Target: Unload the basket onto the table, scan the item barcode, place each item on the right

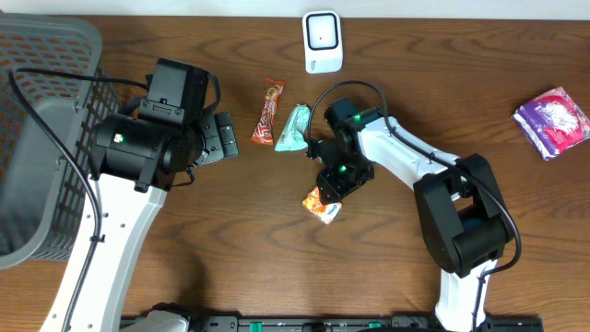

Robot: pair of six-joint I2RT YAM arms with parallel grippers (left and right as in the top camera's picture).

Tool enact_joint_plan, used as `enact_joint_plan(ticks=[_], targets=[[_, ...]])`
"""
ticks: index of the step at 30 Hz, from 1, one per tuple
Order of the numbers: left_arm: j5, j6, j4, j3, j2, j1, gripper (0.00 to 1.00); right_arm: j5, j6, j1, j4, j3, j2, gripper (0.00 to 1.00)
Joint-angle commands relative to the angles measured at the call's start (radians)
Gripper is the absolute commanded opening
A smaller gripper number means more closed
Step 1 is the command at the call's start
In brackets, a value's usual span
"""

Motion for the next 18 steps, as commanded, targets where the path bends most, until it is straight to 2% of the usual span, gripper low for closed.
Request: enact_joint_plan(ticks=[1, 6, 12, 14, 18], targets=[[-0.012, 0.01, 0.0, -0.001, 0.0, 0.0, 0.98, 0.004, -0.032, 0.002, 0.011, -0.027, -0.004, 0.44], [-0.012, 0.01, 0.0, -0.001, 0.0, 0.0, 0.98, -0.068, -0.032, 0.003, 0.023, -0.03, -0.004, 0.48], [-0.012, 0.01, 0.0, -0.001, 0.0, 0.0, 0.98, -0.074, 0.025, 0.003, 0.023, -0.058, -0.004, 0.41], [-0.012, 0.01, 0.0, -0.001, 0.0, 0.0, 0.98, -0.074, 0.067, 0.003, 0.023, -0.058, -0.004, 0.35], [-0.012, 0.01, 0.0, -0.001, 0.0, 0.0, 0.98, -0.079, 0.148, 0.003, 0.027, -0.058, -0.004, 0.16]])
